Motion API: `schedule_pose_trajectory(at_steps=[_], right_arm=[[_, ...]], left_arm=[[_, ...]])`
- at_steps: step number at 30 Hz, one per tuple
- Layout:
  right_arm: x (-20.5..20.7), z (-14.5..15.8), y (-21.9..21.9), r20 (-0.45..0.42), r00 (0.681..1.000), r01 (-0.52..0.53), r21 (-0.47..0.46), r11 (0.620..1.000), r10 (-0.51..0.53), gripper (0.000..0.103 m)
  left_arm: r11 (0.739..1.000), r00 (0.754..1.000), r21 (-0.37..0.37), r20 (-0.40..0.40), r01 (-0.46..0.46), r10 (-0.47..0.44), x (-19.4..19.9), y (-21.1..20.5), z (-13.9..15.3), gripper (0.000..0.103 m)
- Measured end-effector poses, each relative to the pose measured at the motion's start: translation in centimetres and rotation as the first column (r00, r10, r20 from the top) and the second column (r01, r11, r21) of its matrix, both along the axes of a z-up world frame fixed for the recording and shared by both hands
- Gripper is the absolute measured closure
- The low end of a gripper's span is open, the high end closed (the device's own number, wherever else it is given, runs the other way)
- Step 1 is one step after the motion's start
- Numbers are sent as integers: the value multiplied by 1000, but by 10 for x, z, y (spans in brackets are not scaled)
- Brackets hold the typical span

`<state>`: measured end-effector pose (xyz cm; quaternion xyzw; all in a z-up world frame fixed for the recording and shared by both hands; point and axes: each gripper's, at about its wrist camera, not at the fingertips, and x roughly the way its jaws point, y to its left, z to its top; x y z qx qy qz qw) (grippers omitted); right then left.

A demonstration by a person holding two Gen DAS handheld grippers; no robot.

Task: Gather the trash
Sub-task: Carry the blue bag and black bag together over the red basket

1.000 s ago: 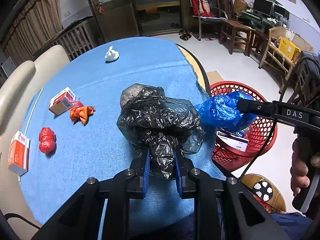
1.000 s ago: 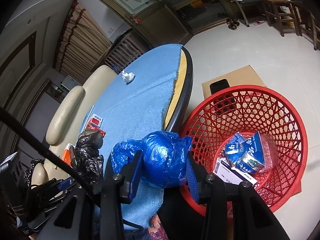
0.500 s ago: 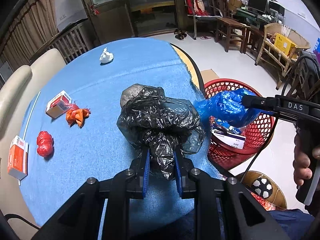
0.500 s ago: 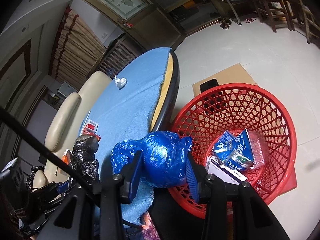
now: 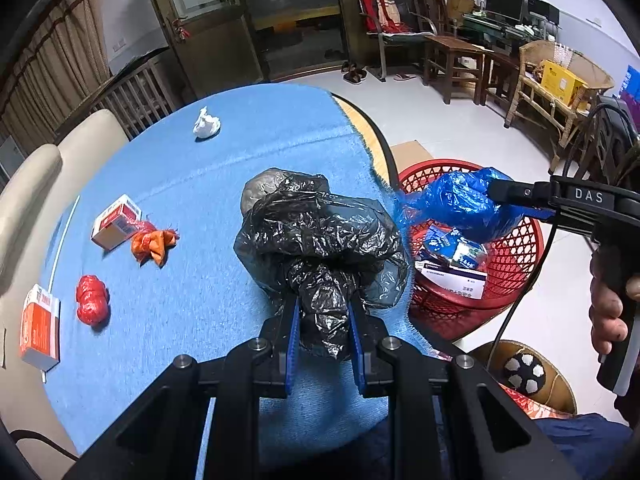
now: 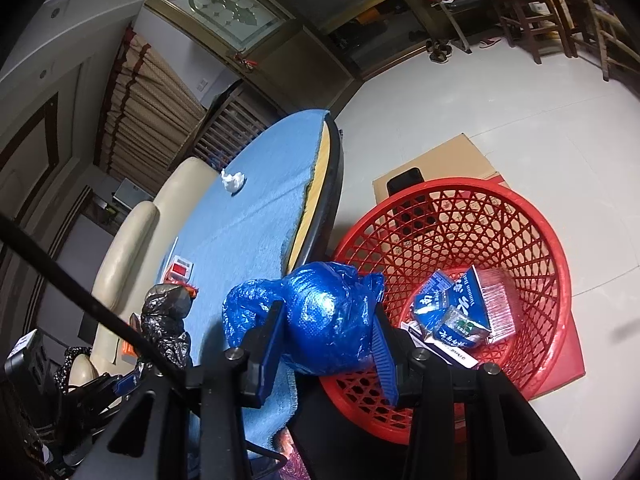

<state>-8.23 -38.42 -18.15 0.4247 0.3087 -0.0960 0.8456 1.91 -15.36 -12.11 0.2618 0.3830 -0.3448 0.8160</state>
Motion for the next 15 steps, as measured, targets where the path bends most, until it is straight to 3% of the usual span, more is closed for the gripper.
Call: schedule_pose_trajectory(at_steps=[9,15], right_arm=[[-11,0,-12,2,999,32,7,999,-32,59],[-20,1,-22,2,998,60,10,998,-60,59]], left_arm=[[998,998,-4,15,66,-66,-10,-10,7,80],[995,995,-20,-26,95,-96,-10,-22,11,80]])
